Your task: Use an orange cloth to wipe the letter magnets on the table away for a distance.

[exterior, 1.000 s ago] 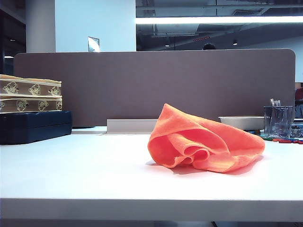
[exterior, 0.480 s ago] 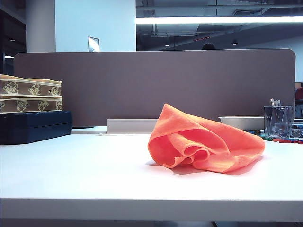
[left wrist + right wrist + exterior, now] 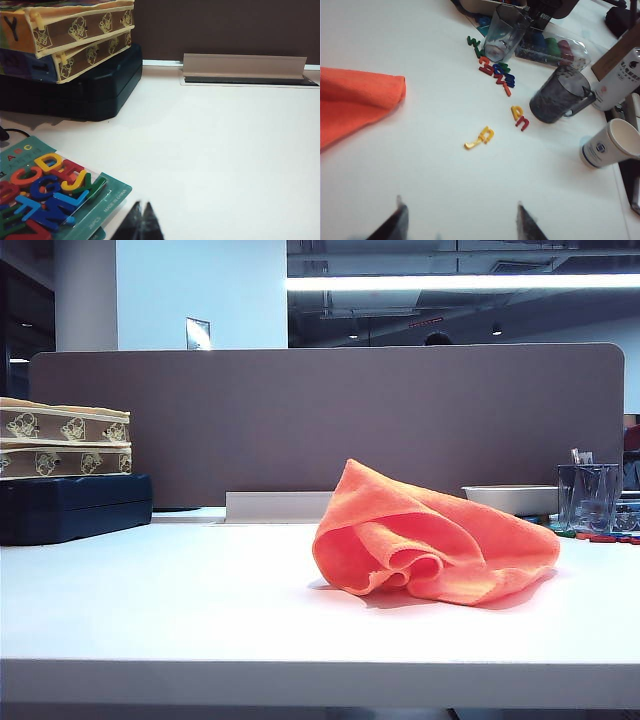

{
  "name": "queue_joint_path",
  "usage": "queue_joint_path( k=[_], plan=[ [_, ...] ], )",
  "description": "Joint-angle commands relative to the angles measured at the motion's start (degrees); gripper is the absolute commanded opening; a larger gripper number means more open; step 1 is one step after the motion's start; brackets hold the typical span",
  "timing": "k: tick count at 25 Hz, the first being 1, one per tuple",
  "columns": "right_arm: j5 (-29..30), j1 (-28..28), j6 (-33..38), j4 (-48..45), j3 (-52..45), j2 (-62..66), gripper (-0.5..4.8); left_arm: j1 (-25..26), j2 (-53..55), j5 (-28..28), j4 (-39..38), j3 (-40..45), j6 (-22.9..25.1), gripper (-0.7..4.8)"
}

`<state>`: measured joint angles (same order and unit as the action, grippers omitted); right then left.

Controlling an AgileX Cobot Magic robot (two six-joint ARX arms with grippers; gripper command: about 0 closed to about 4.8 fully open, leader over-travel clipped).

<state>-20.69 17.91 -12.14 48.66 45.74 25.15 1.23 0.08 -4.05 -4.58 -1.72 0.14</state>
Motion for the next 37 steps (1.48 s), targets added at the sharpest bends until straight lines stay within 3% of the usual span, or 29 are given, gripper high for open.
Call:
queue_joint_path(
  k=[1,12,20,23,32,33,37],
  plan=[
    [0.26,0.0,-0.07,-9.09,-3.87,-0.04,2.7,-0.04,0.02,-0.26,0.33,-0.22,-0.17,-0.05],
    [3.65,-0.02,0.85,-32.35,-15.74,0.0,2.7,-0.04,0.02,-0.26,0.24,-0.2,-0.17,-0.05],
    [3.08,-0.02,6.84,-44.92,-24.37,0.02,2.67,-0.04,0.02,-0.26,-1.99,-0.22,-0.15,-0.05],
    [-0.39,0.0,6.84,-44.65,-26.16,0.02,2.33,-0.04,0.02,-0.28,-3.13,-0.22,-0.15,-0.05],
    [-0.17,-0.04,6.84,-45.55,-29.22,0.02,2.17,-0.04,0.02,-1.36,-4.92,-0.07,0.5,-0.05],
    [-0.17,-0.04,6.84,-46.66,-30.25,0.02,1.82,-0.04,0.02,-1.25,-5.38,-0.07,1.16,-0.05],
    [-0.22,-0.04,7.19,-49.66,-32.44,0.02,1.65,-0.04,0.02,-1.16,-7.02,-0.07,4.42,-0.05]
  ],
)
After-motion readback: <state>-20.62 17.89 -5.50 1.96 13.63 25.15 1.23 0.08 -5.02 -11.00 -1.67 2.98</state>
